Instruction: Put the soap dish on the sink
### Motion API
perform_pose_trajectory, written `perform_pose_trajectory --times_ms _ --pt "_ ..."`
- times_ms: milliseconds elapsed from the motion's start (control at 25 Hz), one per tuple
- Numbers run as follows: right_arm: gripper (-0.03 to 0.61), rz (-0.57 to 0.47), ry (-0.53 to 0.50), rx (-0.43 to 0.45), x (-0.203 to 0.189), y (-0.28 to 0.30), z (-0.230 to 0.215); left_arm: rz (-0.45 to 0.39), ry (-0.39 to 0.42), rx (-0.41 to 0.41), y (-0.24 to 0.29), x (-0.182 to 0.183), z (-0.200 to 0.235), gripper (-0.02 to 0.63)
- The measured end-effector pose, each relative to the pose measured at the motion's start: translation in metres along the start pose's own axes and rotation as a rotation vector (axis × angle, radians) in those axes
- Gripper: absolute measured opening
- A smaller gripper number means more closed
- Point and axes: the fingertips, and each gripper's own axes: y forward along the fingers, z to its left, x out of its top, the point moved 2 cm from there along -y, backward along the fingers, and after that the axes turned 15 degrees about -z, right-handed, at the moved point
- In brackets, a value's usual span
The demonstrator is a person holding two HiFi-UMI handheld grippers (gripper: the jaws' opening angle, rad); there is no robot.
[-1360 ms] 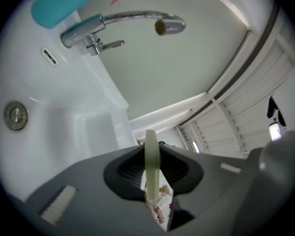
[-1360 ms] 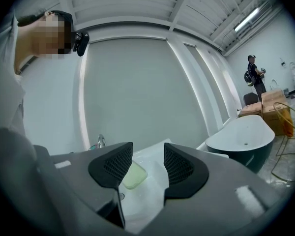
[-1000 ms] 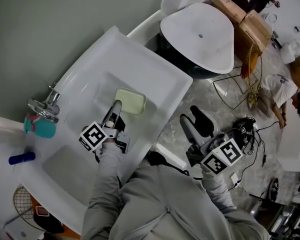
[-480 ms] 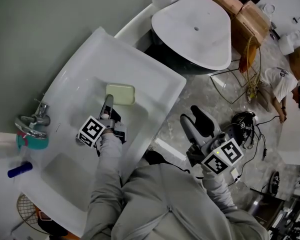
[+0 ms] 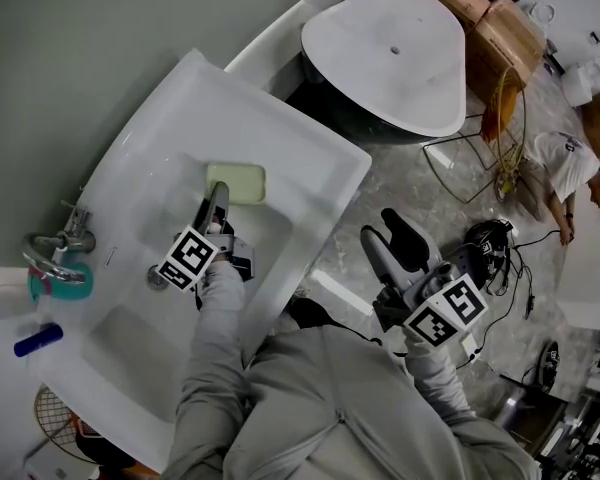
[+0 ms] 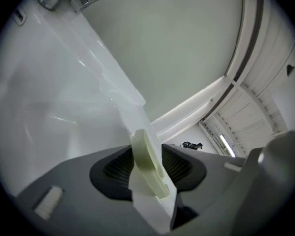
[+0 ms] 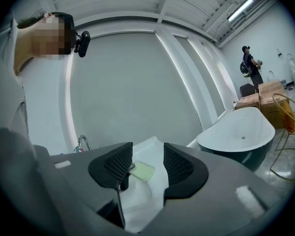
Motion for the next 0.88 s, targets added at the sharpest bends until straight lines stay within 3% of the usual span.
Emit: perform_pose_trajectory --times_ms 160,280,520,880 --pt "0.186 0.004 0.010 0.009 -0.002 0.002 -0.001 0.060 0.112 -0.014 0.002 -0.009 -0.006 0.204" --pt "0.186 0.005 0.014 0.011 -0.003 0.003 -0.002 0.136 0.199 -0.026 0.005 -0.020 -0.011 0.282" --pt "0.186 0.006 0.016 -0.005 -0.004 0.000 -0.006 0.296 0.379 -0.069 0.008 -0.047 -0.025 0.351" --pt "0.186 0.002 0.020 -0.029 -0.007 -0.004 -0.010 0.469 0.485 -0.100 0.007 -0.080 -0.028 0.385"
